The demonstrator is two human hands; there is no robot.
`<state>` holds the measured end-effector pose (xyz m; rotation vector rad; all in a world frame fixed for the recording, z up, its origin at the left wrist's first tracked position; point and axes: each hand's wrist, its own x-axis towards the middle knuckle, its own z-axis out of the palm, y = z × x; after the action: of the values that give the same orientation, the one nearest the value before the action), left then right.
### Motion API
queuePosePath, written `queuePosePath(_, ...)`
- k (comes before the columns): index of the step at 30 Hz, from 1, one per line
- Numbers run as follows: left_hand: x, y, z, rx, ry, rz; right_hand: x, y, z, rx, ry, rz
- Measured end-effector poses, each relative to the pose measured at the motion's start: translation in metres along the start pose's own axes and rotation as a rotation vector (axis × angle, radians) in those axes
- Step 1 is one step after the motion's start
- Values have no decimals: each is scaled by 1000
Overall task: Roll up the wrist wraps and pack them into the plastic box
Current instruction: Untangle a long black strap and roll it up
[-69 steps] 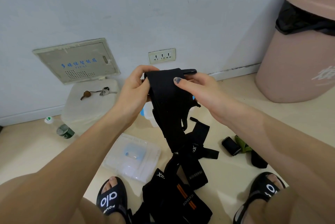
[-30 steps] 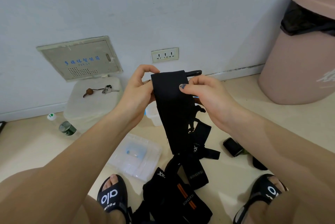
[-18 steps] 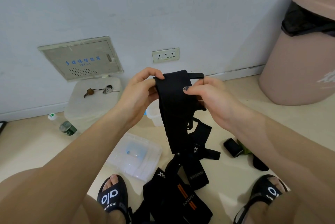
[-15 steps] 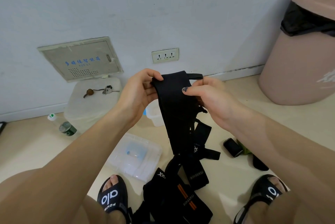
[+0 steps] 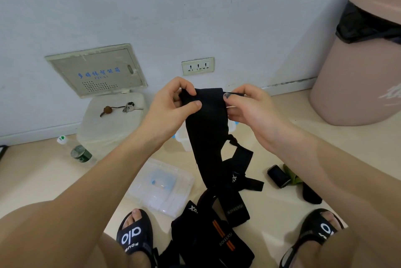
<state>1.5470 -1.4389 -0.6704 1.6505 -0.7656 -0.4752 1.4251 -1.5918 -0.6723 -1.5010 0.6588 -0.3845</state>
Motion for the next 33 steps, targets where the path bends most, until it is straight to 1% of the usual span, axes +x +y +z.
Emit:
queuePosePath(7,0,-3,3,130,-82,80,4,1,-1,54,55,-6)
queuePosePath(9,1,-4,3,153,-99,101,2,1,2,3,105,-52)
queuePosePath(13,1,-4,6,141,-129,111,-2,1,7,-137,199,-219)
queuePosePath(18,0,-2,8,93,-65,93,-6,8,10,-237,246,-406)
queuePosePath(22,-5,0,15,19,-13,72,-9,22,19,-450,231,-599)
queuePosePath(24,-5,1,15,-21,2,59,-7,26,20,-457,234,-623)
queuePosePath(27,-5,2,14,-47,30,26,-8,30,22,-421,233,-602)
queuePosePath(33,-4,2,10,-50,57,18,-17,35,26,-492,184,-655)
